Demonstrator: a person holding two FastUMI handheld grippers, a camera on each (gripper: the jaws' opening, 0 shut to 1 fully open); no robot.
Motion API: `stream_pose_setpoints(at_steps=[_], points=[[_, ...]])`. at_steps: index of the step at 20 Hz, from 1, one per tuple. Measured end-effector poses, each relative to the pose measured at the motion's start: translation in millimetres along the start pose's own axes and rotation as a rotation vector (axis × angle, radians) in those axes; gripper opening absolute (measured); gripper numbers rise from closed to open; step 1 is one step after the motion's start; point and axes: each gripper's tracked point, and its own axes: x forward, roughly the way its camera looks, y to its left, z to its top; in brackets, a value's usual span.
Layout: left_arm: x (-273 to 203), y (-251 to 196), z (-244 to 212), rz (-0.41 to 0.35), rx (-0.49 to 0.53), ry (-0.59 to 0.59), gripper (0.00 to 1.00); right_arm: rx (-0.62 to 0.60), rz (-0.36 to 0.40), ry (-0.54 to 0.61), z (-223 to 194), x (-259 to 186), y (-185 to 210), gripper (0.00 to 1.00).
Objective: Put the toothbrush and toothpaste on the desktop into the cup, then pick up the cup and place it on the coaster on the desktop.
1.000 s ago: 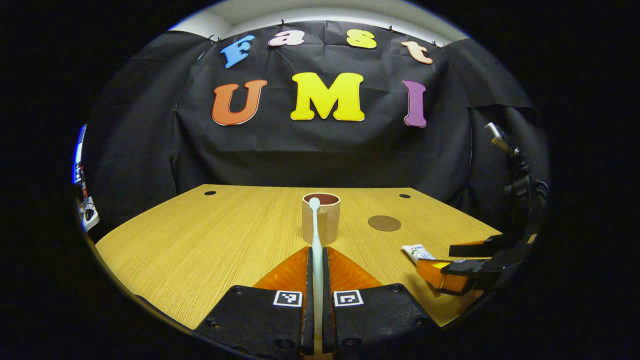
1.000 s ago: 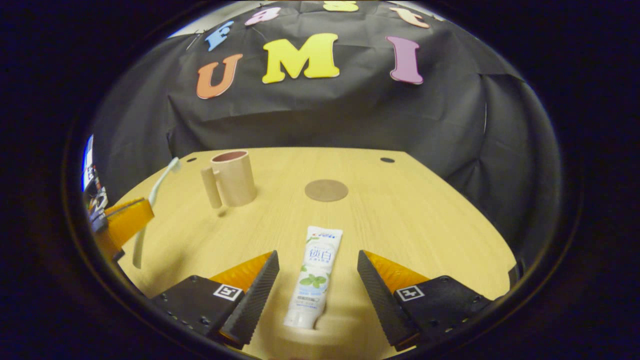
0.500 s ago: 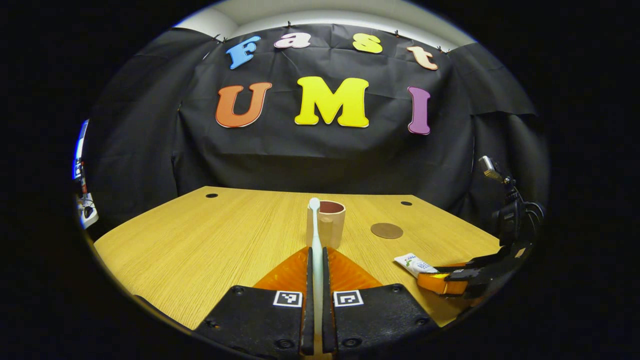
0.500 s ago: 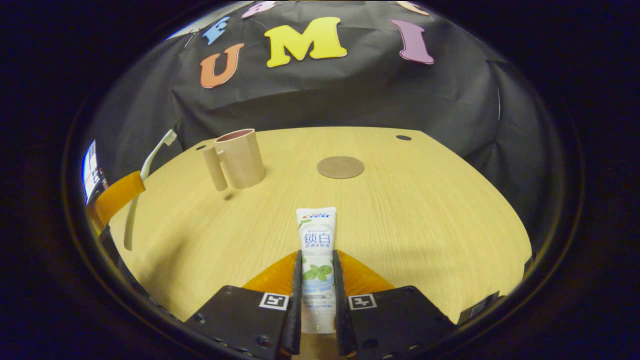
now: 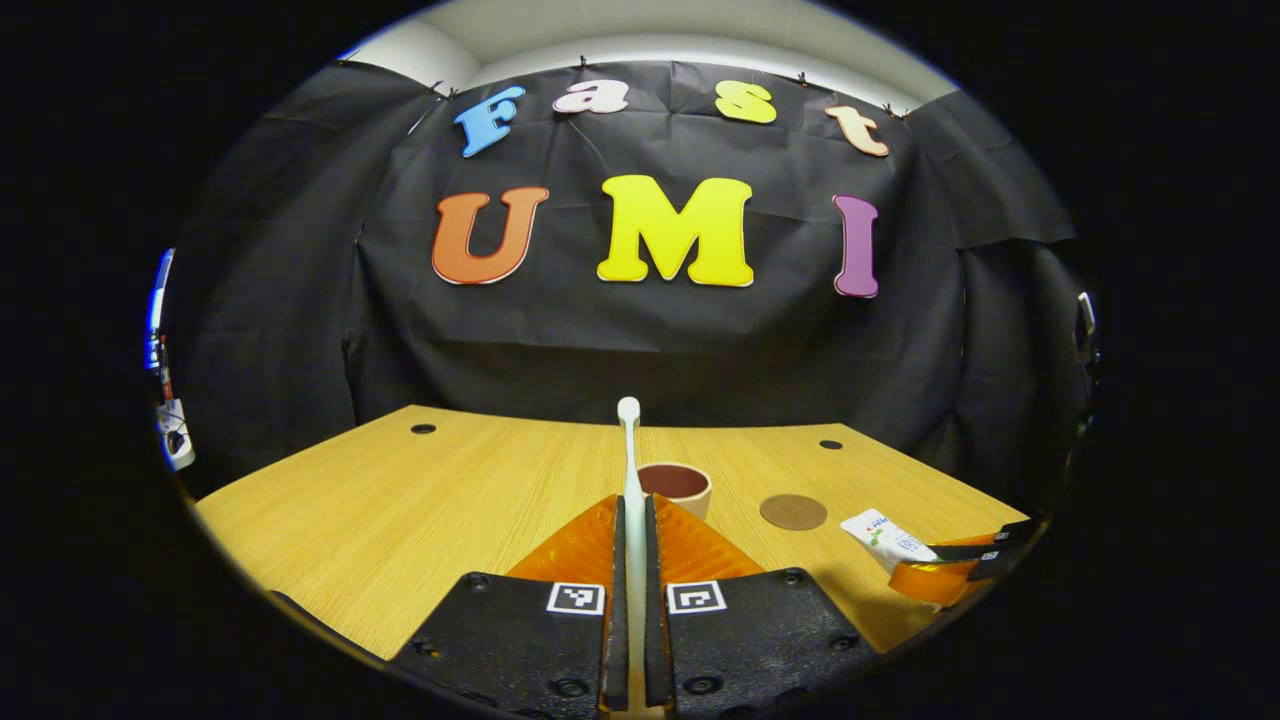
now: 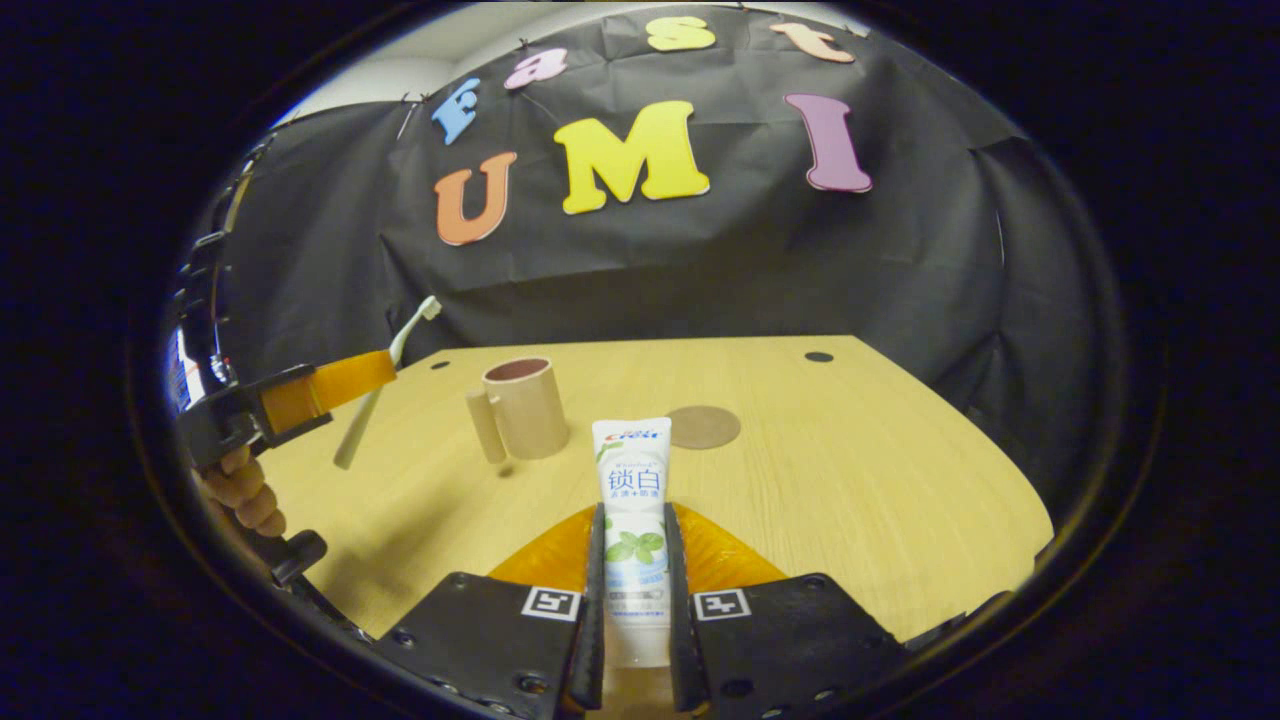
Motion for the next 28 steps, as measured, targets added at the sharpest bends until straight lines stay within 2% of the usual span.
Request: stream_pose_setpoints(at_steps=[4,7,8,11,14,17,19,28], points=[[43.9,1.2,34.2,0.007,0.003,-0.064,0.09,-0.012,-0.03,-0.073,23.5,-11.8,-10.7,0.26],[78.1,-1.4,45.1,0.008,-0.019,-0.048,0.08,0.02,-0.013,-0.08,25.7,-14.9,-9.2,0.29],[88.3,-4.1,50.7,-0.001,-0.031,-0.047,0.08,0.023,-0.011,-0.078,23.1,-14.5,-10.7,0.27],[107.8,-14.3,62.1,-0.011,-0.017,-0.071,0.08,0.017,-0.018,-0.079,22.6,-15.7,-16.0,0.26],[120.9,-27.7,54.3,-0.049,-0.021,-0.058,0.08,0.031,-0.014,-0.084,22.7,-18.8,-19.0,0.27],[127.2,-28.7,36.6,-0.05,-0.041,-0.005,0.1,0.048,-0.009,-0.079,23.5,-17.4,-19.4,0.24],[128.4,-27.0,31.3,-0.045,-0.051,0.009,0.11,0.05,-0.008,-0.077,22.2,-18.2,-21.4,0.26],[138.7,-26.2,29.5,-0.06,-0.039,-0.006,0.11,0.046,-0.016,-0.062,15.3,-12.6,-20.1,0.26]])
